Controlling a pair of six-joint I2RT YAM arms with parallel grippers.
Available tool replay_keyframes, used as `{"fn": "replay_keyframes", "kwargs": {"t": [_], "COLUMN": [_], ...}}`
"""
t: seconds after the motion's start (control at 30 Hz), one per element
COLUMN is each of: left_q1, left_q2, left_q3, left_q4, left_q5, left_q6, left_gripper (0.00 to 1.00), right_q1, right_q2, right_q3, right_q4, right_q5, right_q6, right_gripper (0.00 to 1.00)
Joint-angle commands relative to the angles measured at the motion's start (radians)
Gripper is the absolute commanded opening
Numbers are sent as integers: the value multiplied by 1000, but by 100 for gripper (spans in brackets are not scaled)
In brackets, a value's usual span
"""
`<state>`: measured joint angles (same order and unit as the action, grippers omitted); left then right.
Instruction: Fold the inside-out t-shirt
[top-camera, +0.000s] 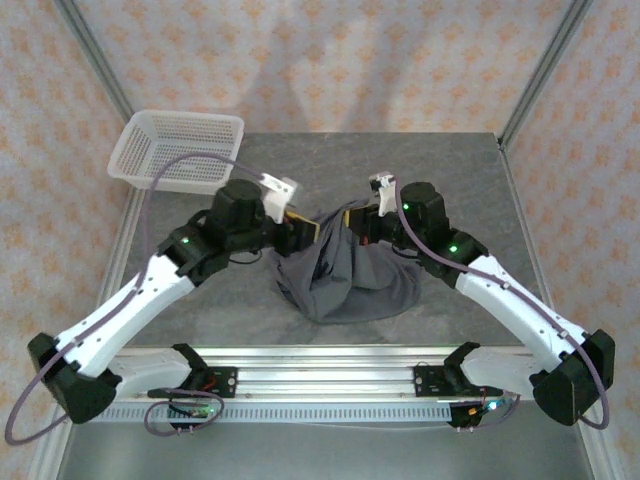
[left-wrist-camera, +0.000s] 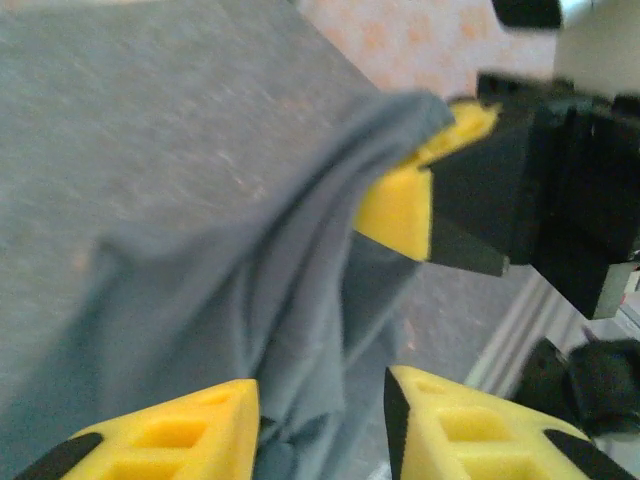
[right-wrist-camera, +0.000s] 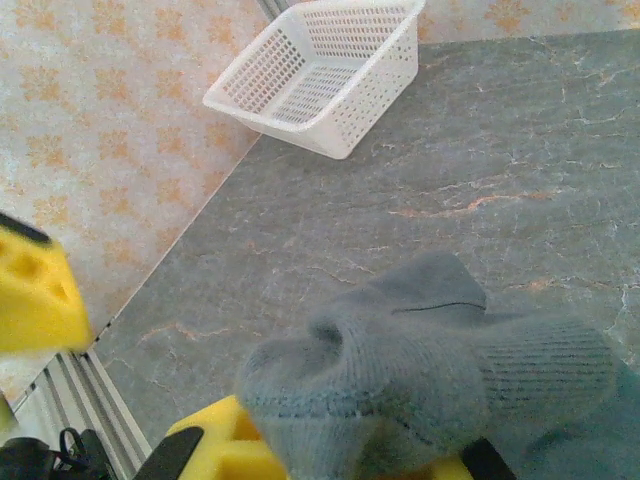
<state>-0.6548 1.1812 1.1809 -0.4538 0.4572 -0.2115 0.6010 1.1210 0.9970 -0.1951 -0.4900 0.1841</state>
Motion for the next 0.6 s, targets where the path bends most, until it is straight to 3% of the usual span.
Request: {"fn": "replay_keyframes", "kwargs": {"t": [0.0,0.3,0.43,0.57], "left_q1": [-19,-22,-22,-22], "left_q2": [108,193,188,179], "left_q3": [-5,23,16,9], "left_q4": [41,137,120,106], "left_q5": [55,128,94,61], "left_q6": [69,60,61,58], "left_gripper": [30,26,9,0], "right_q1": [-4,-4,-4,-4], "right_q2": [-1,-1,14,20], "right_q3": [28,29,31,33], "right_q4": [-5,-23,-15,-8], "right_q5": [1,14,21,38], "right_q6": [18,24,36,41], "right_gripper": [0,0,0,0]}}
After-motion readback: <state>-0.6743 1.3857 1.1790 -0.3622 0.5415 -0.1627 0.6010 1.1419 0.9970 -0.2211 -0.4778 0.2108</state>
